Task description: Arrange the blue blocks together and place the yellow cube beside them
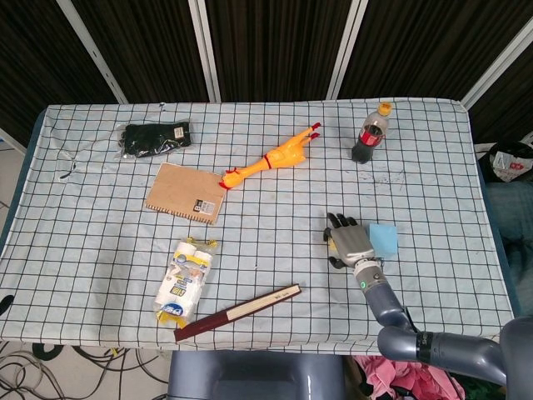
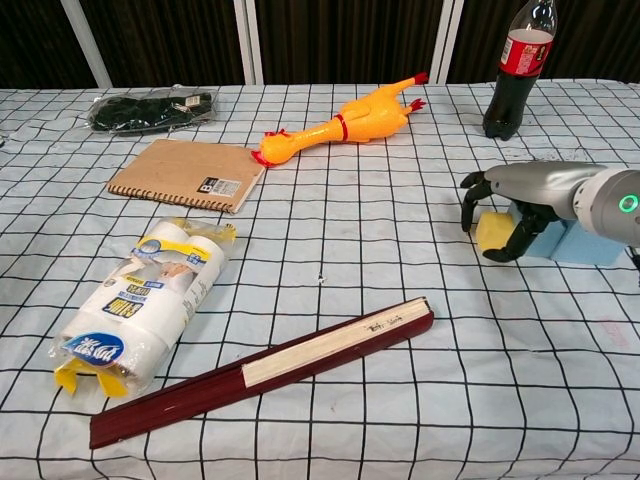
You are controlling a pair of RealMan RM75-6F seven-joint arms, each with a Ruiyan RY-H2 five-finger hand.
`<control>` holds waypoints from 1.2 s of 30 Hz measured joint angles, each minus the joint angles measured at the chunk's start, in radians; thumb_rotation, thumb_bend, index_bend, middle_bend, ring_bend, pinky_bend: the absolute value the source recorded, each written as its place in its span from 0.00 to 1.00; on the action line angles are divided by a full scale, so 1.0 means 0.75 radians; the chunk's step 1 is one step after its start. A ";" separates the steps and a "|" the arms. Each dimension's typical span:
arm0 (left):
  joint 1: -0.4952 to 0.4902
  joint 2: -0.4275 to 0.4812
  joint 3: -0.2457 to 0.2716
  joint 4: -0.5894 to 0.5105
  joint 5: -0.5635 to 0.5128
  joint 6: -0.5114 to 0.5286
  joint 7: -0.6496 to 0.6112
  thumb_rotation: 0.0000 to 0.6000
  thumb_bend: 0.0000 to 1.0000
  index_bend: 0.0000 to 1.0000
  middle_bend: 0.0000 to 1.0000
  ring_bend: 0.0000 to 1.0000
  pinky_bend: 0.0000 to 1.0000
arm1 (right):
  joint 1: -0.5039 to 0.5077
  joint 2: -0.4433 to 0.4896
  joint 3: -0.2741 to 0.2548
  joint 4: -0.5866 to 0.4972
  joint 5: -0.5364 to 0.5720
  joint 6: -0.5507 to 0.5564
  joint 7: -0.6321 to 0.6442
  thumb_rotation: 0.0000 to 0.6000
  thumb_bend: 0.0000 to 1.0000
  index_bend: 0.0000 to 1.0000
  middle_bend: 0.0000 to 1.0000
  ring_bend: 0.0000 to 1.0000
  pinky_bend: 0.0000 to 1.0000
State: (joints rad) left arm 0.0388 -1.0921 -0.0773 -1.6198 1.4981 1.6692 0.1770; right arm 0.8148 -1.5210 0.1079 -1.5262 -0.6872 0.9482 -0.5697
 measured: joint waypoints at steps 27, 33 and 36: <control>-0.002 0.000 0.005 0.004 0.018 0.001 -0.030 1.00 0.04 0.21 0.07 0.00 0.00 | -0.298 0.550 0.098 -0.461 -0.394 0.356 0.346 1.00 0.30 0.16 0.00 0.00 0.09; -0.005 0.000 0.008 0.005 0.022 -0.005 -0.035 1.00 0.04 0.20 0.07 0.00 0.00 | -0.558 0.658 -0.047 -0.479 -0.677 0.575 0.530 1.00 0.29 0.15 0.00 0.00 0.09; -0.006 0.002 0.011 0.003 0.028 -0.006 -0.047 1.00 0.04 0.20 0.07 0.00 0.00 | -0.675 0.660 -0.115 -0.429 -0.785 0.694 0.628 1.00 0.29 0.15 0.00 0.00 0.09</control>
State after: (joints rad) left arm 0.0345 -1.0908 -0.0693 -1.6176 1.5194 1.6648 0.1420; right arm 0.3083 -1.0257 0.0214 -1.8482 -1.2760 1.4683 -0.0984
